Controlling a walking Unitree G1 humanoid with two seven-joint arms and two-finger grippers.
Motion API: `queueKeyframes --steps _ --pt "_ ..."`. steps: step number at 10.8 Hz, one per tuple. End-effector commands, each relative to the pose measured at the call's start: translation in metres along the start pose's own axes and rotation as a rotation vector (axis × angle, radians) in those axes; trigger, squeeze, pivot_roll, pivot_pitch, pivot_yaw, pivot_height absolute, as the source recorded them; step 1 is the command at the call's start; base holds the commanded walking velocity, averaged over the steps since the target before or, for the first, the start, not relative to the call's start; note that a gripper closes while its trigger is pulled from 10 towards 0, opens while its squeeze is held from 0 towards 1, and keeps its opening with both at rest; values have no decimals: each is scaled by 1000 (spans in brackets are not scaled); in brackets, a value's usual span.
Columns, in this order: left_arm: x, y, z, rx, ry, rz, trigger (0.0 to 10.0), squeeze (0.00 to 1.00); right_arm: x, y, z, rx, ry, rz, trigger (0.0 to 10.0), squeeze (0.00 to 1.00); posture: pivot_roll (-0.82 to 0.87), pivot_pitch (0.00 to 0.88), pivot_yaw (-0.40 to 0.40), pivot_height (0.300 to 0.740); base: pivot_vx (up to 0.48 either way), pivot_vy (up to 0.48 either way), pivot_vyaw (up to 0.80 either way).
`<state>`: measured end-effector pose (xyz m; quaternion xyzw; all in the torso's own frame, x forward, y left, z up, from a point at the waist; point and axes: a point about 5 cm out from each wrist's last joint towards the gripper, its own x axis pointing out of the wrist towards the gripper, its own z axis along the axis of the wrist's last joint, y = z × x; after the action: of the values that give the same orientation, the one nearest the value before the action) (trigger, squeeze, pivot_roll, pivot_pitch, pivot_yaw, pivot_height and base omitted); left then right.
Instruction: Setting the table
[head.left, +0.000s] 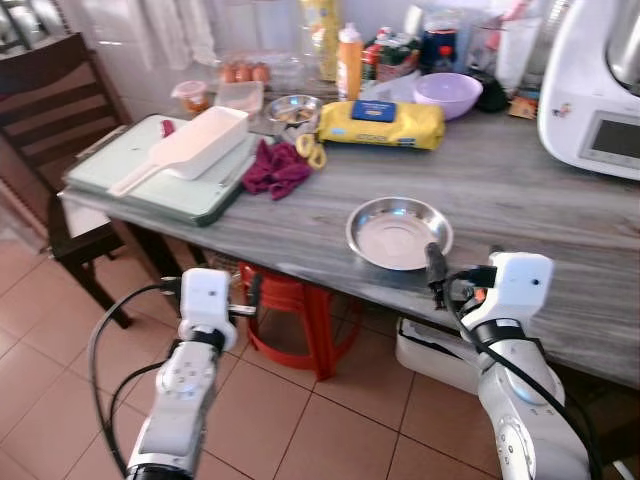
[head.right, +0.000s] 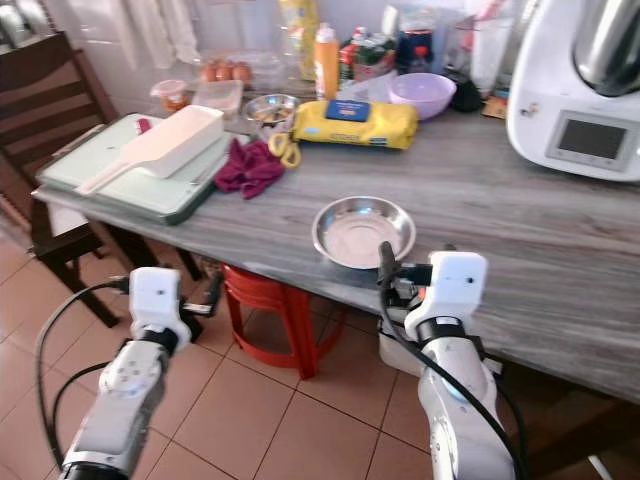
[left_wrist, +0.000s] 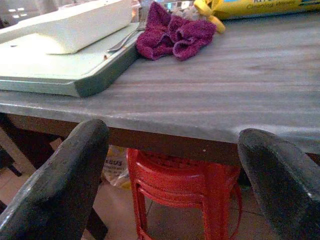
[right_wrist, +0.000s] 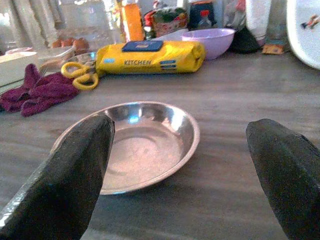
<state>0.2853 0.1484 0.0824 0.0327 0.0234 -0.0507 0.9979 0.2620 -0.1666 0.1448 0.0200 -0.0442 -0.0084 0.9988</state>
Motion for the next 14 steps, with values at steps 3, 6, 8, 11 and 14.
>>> queueKeyframes --steps 3,6,8,11,14 --pt "1 3 0 24 20 8 10000 0 0 -3 0 22 29 -29 10000 0 -109 69 118 740 0 0 0" --pt "2 2 0 21 25 3 10000 0 0 -1 0 16 27 -5 10000 0 -111 73 118 740 0 0 0" --pt "2 2 0 25 29 1 10000 0 1 1 1 62 21 -7 10000 0 -107 73 121 740 0 0 0" --pt "4 2 1 32 29 6 10000 0 5 -3 -1 38 19 -77 10000 0 -100 61 125 740 -175 0 0" --pt "5 2 2 33 28 9 10000 0 6 -2 0 65 9 -44 10000 0 -100 61 125 740 -260 0 0"
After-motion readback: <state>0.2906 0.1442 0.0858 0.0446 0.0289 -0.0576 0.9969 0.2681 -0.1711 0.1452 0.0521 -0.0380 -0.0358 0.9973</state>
